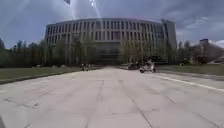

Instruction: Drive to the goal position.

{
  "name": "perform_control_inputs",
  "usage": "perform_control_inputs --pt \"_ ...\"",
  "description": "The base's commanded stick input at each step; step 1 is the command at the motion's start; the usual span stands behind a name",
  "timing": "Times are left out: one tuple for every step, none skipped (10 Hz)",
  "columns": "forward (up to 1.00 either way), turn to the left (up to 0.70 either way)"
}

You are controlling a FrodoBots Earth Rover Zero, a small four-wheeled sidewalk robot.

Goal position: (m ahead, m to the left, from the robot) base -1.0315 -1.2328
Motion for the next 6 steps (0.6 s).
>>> perform_control_inputs --pt "0.70 0.00" --pt "0.70 0.00" --pt "0.70 0.00" --pt "0.70 0.00" --pt "0.70 0.00" --pt "0.70 0.00"
